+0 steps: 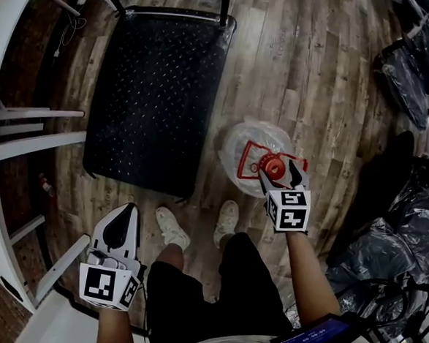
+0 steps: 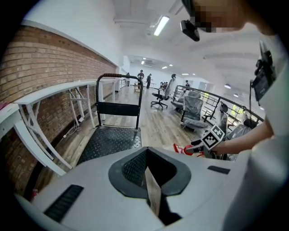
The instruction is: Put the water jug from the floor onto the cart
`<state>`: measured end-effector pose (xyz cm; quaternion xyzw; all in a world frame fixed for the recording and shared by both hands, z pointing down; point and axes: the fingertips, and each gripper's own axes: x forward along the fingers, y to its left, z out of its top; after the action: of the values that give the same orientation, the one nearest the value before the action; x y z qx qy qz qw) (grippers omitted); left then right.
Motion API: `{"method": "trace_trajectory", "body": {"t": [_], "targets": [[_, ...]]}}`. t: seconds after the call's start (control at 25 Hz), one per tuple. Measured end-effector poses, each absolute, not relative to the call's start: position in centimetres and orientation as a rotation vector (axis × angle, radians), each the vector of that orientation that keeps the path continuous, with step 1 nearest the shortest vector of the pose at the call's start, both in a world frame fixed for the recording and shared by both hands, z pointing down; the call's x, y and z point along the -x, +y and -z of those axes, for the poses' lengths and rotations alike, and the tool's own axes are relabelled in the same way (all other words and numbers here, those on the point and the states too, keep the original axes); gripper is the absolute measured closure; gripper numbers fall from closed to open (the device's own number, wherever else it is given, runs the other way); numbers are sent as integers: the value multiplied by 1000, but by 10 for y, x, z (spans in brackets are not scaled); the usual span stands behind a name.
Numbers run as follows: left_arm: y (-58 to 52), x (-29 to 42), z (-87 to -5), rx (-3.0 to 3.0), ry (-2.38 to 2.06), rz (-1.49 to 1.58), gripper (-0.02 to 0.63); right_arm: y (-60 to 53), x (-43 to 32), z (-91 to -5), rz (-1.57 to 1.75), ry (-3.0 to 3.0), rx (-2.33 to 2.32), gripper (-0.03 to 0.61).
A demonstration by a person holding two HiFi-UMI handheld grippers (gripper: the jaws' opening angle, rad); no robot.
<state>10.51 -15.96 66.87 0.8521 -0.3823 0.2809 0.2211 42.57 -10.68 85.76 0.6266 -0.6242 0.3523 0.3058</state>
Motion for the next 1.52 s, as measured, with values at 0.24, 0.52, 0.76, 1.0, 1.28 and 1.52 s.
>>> {"method": "trace_trajectory", "body": {"t": [0.24,0.52,0.76,1.0,1.28,1.52], "targets": [[-158,-99,-676,-2327,-1080,-784,614,-105,-427,-885,-982,-1606,-1638,238],[-154,-101,-682,-2312,-1085,-781,614,-106,-427,-888,-980,-1602,-1706,262],[-151,-97,-678,-2307,-1100,-769,614,-100,-435,-873,-992,-1561,-1790,265],[-160,-79,-657,-2294,-1134,-747,615,-99,-430,-801,-951,-1583,-1814,265],[-178,-63,-610,-2323,-1185,-666,614,-112,-421,-695,-856,-1643,-1820,265],[-187,-39,-564,-2337,-1258,-578,614,-124,-402,-621,-778,-1686,-1794,265]]}}
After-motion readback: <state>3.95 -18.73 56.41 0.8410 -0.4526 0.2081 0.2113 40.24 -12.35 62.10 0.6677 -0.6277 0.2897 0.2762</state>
